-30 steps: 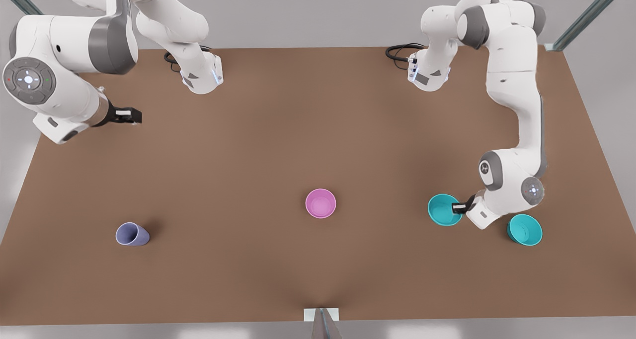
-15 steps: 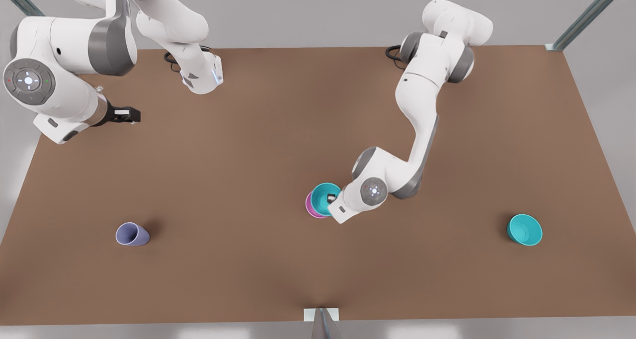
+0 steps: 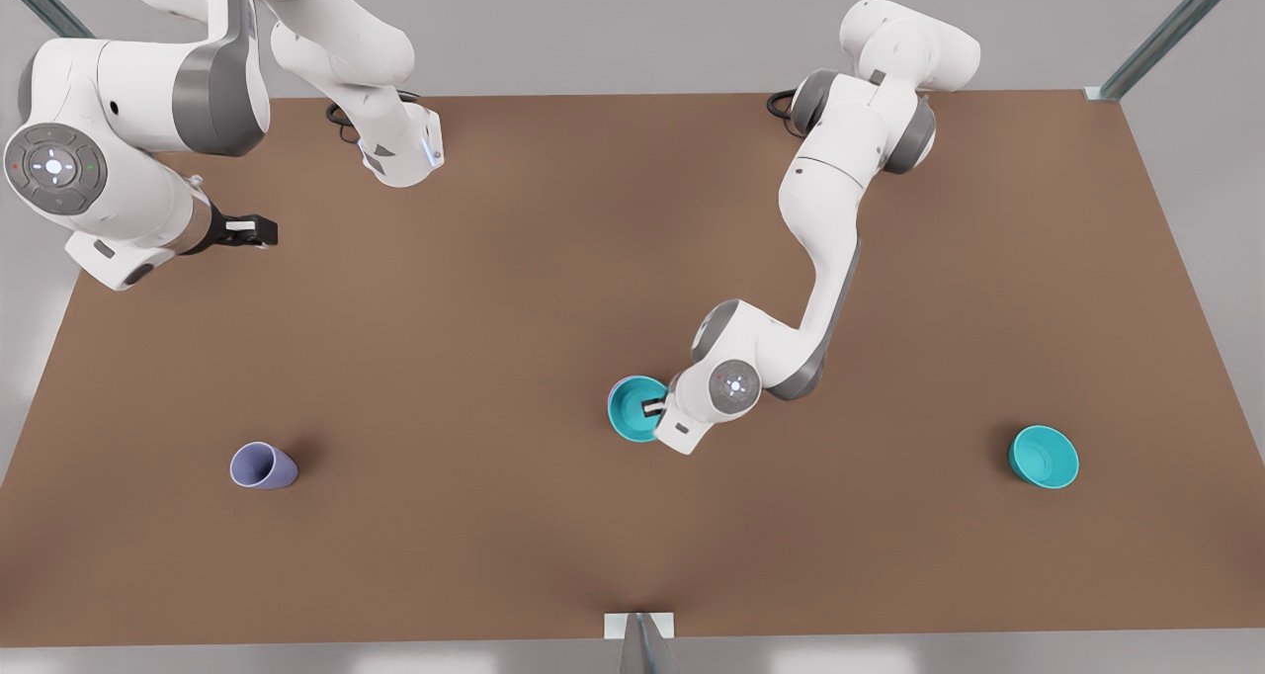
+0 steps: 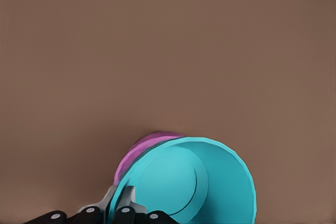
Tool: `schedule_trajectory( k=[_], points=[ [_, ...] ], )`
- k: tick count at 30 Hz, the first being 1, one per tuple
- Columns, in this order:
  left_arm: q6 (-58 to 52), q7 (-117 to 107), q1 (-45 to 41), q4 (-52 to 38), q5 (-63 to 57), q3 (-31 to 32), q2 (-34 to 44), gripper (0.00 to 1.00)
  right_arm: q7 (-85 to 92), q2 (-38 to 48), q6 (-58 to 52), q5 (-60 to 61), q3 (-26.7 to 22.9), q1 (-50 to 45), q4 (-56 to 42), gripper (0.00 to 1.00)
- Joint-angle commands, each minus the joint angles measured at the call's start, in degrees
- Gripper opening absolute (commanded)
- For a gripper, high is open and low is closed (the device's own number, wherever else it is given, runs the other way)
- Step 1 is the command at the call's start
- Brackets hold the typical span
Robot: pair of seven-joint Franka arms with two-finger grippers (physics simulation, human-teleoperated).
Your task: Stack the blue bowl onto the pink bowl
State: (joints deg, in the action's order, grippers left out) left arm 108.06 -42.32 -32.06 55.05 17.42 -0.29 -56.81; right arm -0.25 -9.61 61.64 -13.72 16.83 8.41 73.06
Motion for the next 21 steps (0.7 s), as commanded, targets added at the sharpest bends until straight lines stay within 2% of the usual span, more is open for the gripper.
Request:
schedule_trajectory(
  k=[1, 16, 18, 20, 21],
  points=[
    [0.7, -14.6, 0.0, 0.1, 0.8, 0.0, 0.1, 0.21, 0.5, 0.0, -0.2, 0.0, 0.0, 0.0, 0.0, 1.00],
    [-0.8, -14.3, -0.5, 0.2, 0.0, 0.6, 0.1, 0.21, 0.7, -0.1, -0.2, 0.0, 0.0, -0.1, -0.1, 1.00],
    [-0.8, -14.2, -0.5, 1.5, -0.1, 0.4, 0.4, 1.00, 0.7, -0.2, -0.3, 0.0, 0.0, -0.1, -0.1, 1.00],
    [-0.9, -14.2, -0.5, 1.8, -0.1, 0.2, 0.6, 1.00, 0.7, -0.2, -0.3, 0.0, 0.0, -0.1, -0.1, 1.00],
    [-5.1, -14.3, -0.5, 1.9, -0.4, -0.8, 1.6, 1.00, 0.7, -0.2, -0.3, 0.0, 0.0, -0.1, -0.1, 1.00]
  ],
)
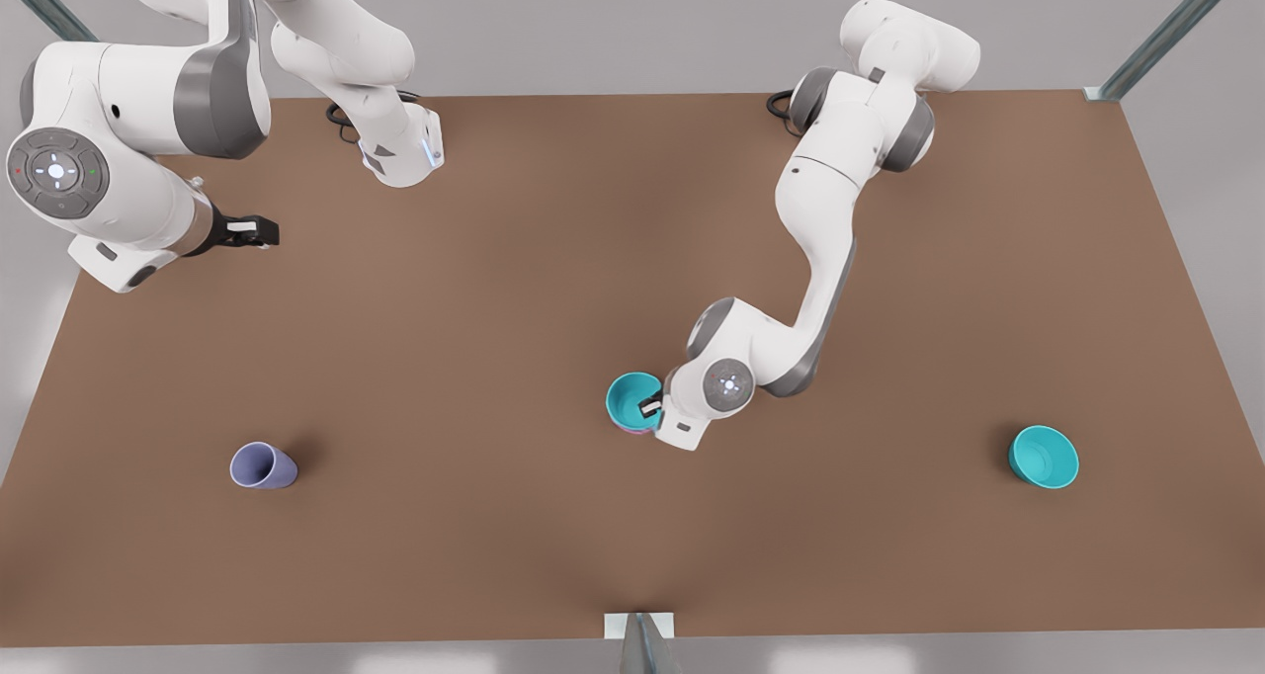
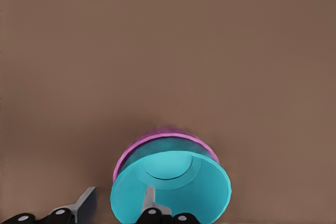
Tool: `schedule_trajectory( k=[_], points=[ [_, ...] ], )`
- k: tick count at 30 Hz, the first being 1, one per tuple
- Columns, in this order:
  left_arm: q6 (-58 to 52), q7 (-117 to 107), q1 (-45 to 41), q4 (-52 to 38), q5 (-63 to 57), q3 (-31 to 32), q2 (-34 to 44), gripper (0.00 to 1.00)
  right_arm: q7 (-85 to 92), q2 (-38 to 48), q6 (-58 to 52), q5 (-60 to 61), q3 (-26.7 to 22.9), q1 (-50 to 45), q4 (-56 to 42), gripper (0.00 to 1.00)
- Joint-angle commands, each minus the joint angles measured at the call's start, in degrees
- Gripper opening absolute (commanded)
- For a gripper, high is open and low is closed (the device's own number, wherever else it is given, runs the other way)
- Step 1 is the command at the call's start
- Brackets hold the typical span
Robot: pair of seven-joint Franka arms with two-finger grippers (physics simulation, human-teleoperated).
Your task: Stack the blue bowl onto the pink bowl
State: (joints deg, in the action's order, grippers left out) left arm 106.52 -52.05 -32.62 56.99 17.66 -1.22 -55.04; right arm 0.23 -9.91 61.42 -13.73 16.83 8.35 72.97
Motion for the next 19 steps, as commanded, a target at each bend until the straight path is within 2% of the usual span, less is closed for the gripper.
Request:
schedule_trajectory(
  k=[1, 3, 4, 7, 8, 9, 10, 11, 12, 14, 19],
  points=[
    [-15.4, -3.7, 0.5, 1.0, -3.1, -3.0, 4.7, 1.00, 0.2, 0.1, -0.1, 0.0, 0.0, 0.0, 0.0, 1.00],
    [-37.2, 17.5, 1.6, 1.0, -3.2, -17.0, 15.4, 1.00, 0.2, 0.0, 0.0, 0.0, 0.0, 0.0, 0.0, 1.00],
    [-41.3, 29.7, 1.6, 0.8, -4.9, -24.7, 20.1, 1.00, 0.2, 0.1, 0.1, 0.0, 0.0, 0.0, 0.0, 1.00],
    [-41.5, 55.7, 1.8, 0.7, -5.5, -38.2, 23.3, 1.00, 0.3, 0.6, 0.7, -0.1, 0.0, 0.0, -0.2, 1.00],
    [-41.9, 55.5, 1.9, 0.7, -5.3, -37.8, 24.4, 1.00, 0.3, 0.8, 0.8, 0.0, 0.0, 0.0, -0.2, 1.00],
    [-41.9, 55.1, 10.4, -2.4, -5.0, -29.7, 26.0, 1.00, 0.4, 0.8, 0.9, 0.0, 0.0, 0.0, -0.1, 1.00],
    [-39.0, 50.0, 28.2, -0.6, -11.5, -3.9, 31.5, 1.00, 0.4, 0.8, 0.9, 0.0, 0.0, 0.0, -0.1, 1.00],
    [-27.3, 47.9, 31.3, 15.5, -18.5, 3.5, 41.7, 1.00, 0.4, 0.8, 0.9, 0.0, 0.0, 0.0, -0.1, 1.00],
    [-21.6, 47.8, 31.4, 22.4, -18.5, 3.7, 46.9, 1.00, 0.4, 0.8, 0.9, 0.0, 0.0, 0.0, -0.1, 1.00],
    [-26.0, 47.1, 31.3, 22.5, -18.6, 4.2, 48.1, 1.00, 0.4, 0.7, 0.9, 0.0, 0.0, 0.0, -0.1, 1.00],
    [-27.2, 47.5, 31.3, 21.8, -18.5, 4.2, 47.7, 1.00, 0.3, 0.7, 0.8, -0.2, 0.0, 0.0, -0.1, 1.00]
  ],
)
